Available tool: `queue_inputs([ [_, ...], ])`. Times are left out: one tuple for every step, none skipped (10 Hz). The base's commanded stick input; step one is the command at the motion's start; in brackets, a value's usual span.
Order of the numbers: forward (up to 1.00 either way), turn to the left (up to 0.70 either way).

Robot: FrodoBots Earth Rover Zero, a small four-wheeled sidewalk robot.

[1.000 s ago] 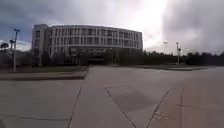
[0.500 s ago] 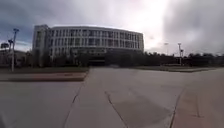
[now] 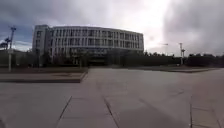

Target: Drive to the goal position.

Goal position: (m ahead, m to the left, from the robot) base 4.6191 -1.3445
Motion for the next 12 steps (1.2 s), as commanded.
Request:
queue_inputs([
  [0.69, 0.00],
  [0.70, 0.00],
  [0.70, 0.00],
  [0.70, 0.00],
  [0.70, 0.00],
  [0.70, 0.00],
  [0.70, 0.00],
  [0.70, 0.00],
  [0.70, 0.00],
  [0.70, 0.00],
  [0.70, 0.00],
  [0.70, 0.00],
])
